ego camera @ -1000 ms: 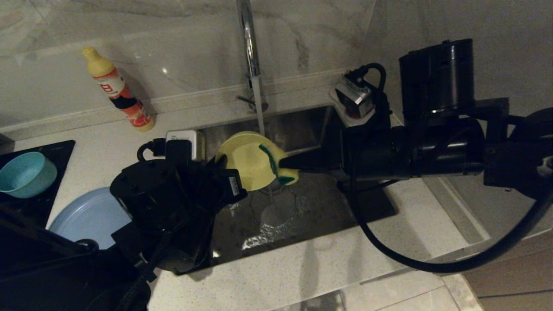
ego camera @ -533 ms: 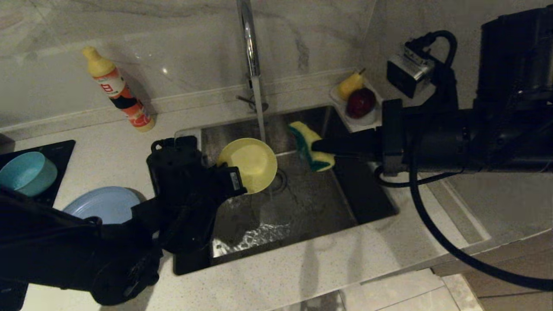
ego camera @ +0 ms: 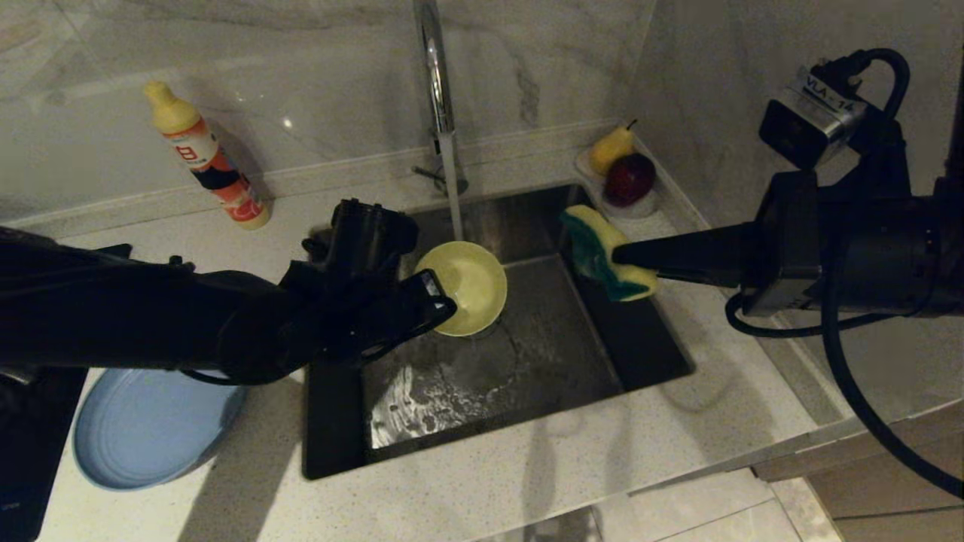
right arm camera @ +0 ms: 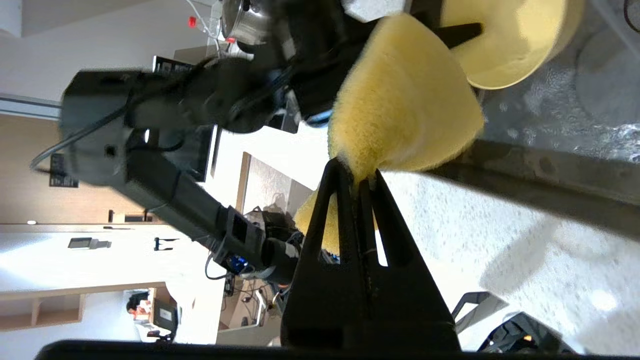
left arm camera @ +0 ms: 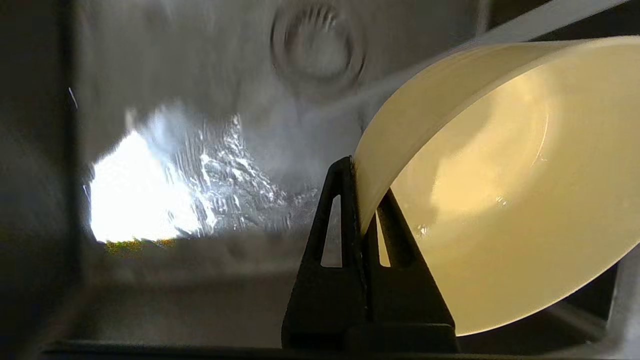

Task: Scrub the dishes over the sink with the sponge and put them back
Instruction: Rinse the bowl

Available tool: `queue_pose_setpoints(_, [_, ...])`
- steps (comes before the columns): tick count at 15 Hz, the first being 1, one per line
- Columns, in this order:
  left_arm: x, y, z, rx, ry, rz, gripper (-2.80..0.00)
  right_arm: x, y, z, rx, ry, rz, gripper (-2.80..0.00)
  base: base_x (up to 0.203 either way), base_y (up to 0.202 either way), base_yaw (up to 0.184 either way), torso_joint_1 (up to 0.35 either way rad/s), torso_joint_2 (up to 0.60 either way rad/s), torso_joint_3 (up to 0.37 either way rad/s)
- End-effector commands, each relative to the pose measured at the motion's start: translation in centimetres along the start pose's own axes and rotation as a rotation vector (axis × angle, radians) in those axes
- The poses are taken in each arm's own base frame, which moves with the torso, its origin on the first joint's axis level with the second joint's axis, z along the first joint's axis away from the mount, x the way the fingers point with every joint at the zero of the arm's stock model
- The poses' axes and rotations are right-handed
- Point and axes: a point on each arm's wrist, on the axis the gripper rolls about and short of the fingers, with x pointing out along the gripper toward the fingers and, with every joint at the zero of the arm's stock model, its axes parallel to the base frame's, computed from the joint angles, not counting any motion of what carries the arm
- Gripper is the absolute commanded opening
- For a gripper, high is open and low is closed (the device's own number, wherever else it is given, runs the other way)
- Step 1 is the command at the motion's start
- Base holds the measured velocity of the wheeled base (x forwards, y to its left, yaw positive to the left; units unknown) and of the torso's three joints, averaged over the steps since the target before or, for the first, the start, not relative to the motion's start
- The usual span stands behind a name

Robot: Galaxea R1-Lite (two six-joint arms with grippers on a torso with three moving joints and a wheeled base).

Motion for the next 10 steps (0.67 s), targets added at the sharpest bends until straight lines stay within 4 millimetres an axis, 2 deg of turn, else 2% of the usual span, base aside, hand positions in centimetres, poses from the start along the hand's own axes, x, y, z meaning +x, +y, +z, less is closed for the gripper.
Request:
queue_pose_setpoints(1, [3.0,0.2,0.0,-0.035,0.031,0.050,-2.80,-0.9,-0.1,-0.1,0.004,-0.011,-0.007,-2.80,0.000,0.000,0.000,0.000,0.00,0.000])
queue_pose_setpoints(7, [4.8,1.7,2.0,-0.218,0.073,0.043,-2.80,-0.8,-1.1,-0.8,0.018,0.003,-0.015,-2.80,0.000,0.000,0.000,0.000,0.00,0.000])
queue_pose_setpoints(10, [5.1,1.9,2.1,-0.229,0.074,0.048,-2.80,-0.5,-1.4,-1.0,0.012,0.004,0.003,-2.80,0.000,0.000,0.000,0.000,0.00,0.000])
